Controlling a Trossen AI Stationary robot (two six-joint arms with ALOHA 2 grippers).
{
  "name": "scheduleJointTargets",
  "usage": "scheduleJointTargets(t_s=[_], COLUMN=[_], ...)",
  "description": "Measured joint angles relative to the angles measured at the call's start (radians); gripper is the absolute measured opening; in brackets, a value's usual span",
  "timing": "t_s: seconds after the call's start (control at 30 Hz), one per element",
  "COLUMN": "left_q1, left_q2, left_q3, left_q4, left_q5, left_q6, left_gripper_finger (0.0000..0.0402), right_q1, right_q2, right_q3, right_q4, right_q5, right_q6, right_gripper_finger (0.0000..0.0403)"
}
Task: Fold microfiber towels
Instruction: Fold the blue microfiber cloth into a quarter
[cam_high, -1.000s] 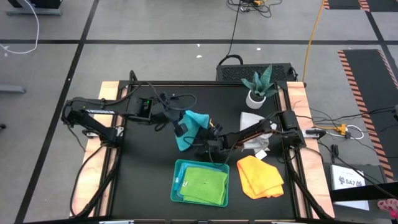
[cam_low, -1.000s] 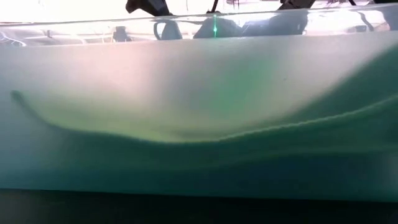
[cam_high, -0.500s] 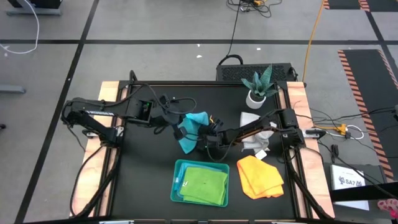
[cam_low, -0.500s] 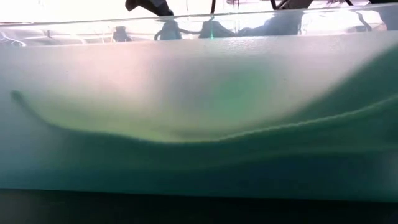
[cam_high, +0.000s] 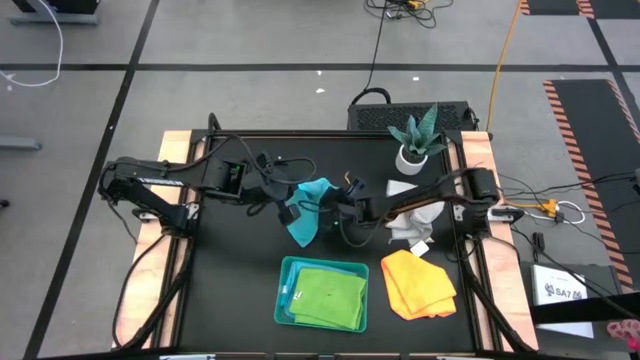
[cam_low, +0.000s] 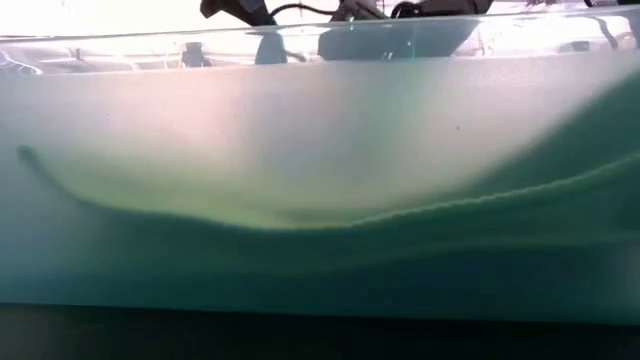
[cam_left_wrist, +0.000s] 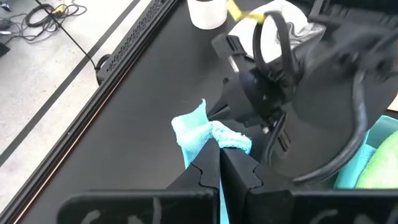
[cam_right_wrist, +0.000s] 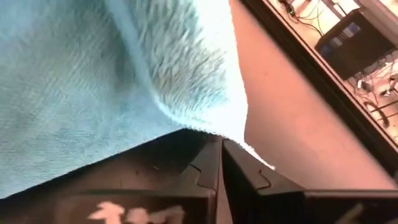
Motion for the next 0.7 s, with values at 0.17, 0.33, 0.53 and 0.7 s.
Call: scheduleJointTargets(t_s=[0.17, 0.33, 0.53, 0.7], left_q1=[0.0, 0.0, 0.0, 0.0], left_q2=[0.0, 0.0, 0.0, 0.0], left_q3=[0.0, 0.0, 0.0, 0.0], left_q4=[-0.003, -0.004, -0.005, -0.005], left_q5=[-0.006, -0.007, -0.007, -0.007], left_q6=[0.0, -0.001, -0.002, -0.005], left_gripper_finger=[0.0003, 0.0004, 0.0004, 0.0003], right_q1=[0.006, 0.032, 0.028, 0.026], right_q2=[-0.03, -0.026, -0.021, 0.016], right_q3=[0.0, -0.002, -0.023, -0.041], right_q4=[0.0, -0.023, 0.034, 0.147], right_q5=[-0.077, -0.17, -0.189, -0.189], right_q6=[-0.008, -0.036, -0.01, 0.005], right_gripper_finger=[0.0036, 0.0056, 0.0091, 0.0133])
